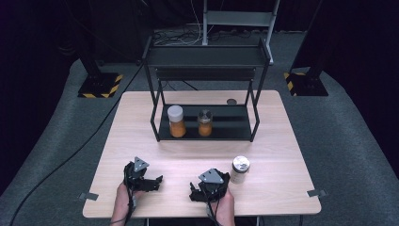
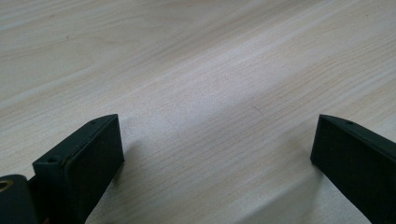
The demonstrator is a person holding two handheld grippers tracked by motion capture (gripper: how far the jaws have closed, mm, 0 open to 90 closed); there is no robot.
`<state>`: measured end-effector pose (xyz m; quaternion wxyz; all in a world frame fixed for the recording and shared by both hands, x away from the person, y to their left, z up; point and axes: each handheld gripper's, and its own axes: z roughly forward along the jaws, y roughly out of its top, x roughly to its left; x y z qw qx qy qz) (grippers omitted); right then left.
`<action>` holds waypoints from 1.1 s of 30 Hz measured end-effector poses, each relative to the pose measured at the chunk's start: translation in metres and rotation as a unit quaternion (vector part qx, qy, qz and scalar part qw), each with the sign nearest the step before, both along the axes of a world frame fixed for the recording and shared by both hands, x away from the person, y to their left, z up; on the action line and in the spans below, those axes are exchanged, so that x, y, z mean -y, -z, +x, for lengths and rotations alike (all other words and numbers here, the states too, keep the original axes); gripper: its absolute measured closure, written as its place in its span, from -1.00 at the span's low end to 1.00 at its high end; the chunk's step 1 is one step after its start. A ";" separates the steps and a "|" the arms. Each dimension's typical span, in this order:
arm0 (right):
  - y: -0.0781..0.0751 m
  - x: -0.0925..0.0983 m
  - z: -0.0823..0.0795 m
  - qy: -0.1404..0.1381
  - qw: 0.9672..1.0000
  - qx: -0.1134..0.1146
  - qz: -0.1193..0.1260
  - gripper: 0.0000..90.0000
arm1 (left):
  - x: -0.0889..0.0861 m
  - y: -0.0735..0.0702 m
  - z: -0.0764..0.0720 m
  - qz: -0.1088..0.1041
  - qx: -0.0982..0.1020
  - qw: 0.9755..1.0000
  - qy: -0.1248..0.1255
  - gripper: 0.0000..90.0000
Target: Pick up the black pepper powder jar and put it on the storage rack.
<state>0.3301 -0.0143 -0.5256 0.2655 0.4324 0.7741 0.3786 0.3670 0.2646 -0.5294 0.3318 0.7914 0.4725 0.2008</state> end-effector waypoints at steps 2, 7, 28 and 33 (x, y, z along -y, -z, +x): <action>0.000 0.001 -0.001 -0.001 1.000 0.003 0.006 -1.00 | 0.000 0.000 0.000 0.000 0.000 1.000 -0.001 -0.95; 0.000 -0.001 -0.003 -0.014 1.000 0.012 -0.005 -1.00 | 0.000 0.000 0.000 0.003 0.001 1.000 0.001 -0.95; -0.023 0.022 -0.034 -0.020 0.996 0.079 0.044 -1.00 | 0.000 0.000 -0.001 0.005 0.003 1.000 0.001 -0.95; -0.038 0.035 -0.046 0.001 0.993 0.108 0.045 -1.00 | 0.001 0.000 -0.001 0.006 0.004 1.000 0.001 -0.95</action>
